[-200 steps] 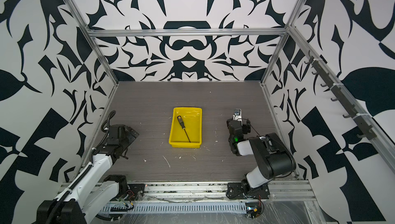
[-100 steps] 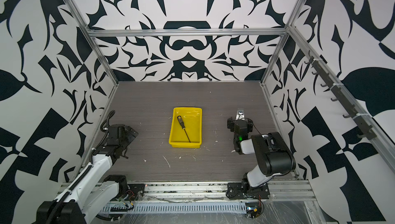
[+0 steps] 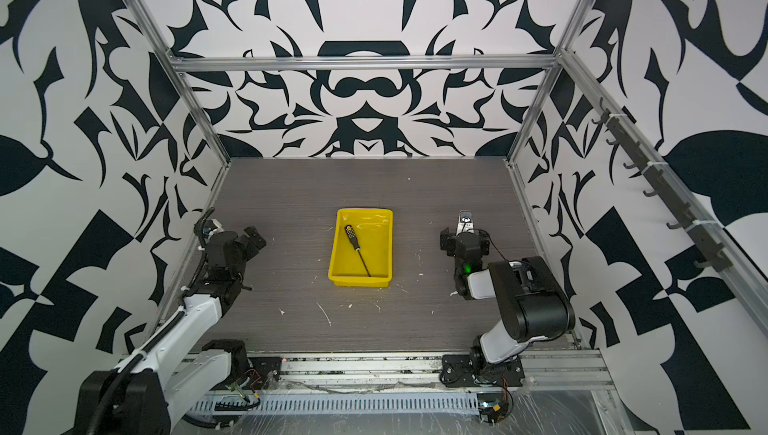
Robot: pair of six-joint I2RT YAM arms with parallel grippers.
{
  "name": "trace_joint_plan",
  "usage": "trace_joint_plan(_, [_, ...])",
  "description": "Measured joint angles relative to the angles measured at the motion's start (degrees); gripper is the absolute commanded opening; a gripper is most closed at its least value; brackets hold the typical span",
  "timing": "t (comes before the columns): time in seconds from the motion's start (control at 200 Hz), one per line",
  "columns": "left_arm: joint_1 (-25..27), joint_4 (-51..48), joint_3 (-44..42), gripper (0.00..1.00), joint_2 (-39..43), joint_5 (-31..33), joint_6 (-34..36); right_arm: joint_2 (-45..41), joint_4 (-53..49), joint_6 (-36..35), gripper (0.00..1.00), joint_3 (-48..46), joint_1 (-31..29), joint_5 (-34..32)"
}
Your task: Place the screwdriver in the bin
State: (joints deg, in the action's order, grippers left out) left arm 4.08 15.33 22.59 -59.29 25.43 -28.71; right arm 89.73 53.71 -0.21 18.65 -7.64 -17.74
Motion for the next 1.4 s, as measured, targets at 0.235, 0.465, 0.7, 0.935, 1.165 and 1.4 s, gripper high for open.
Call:
trace_joint_plan(0.235, [-0.2, 5.25, 4.66, 0.99, -12.44, 0.11, 10.8, 0.0, 0.0, 0.0, 1.0, 0.0, 0.0, 0.02])
trace_joint_plan(0.465, [-0.44, 10.29, 3.15, 0.99, -17.75, -2.27, 15.65, 0.0, 0.0, 0.0, 1.0, 0.0, -0.02, 0.04])
trace_joint_plan(0.7, [-1.09, 11.98, 3.37, 0.99, -19.5, -7.32, 18.4, 0.0, -0.04, -0.02, 1.0, 0.0, 0.0, 0.17])
trace_joint_plan(0.935, [-1.44, 13.92, 5.92, 0.99, -23.5, -7.76, 21.35, 0.0, -0.07, -0.04, 1.0, 0.0, 0.0, 0.2])
trace_joint_plan(1.165, [-4.44, 33.44, -2.43, 0.99, -29.66, -9.73, 23.52, 0.0, -0.09, -0.2, 1.0, 0.0, -0.02, 0.39])
trace_joint_plan(1.4, [-5.66, 36.11, -3.1, 0.99, -30.14, -6.78, 21.66, 0.0, -0.09, -0.22, 1.0, 0.0, 0.0, 0.61])
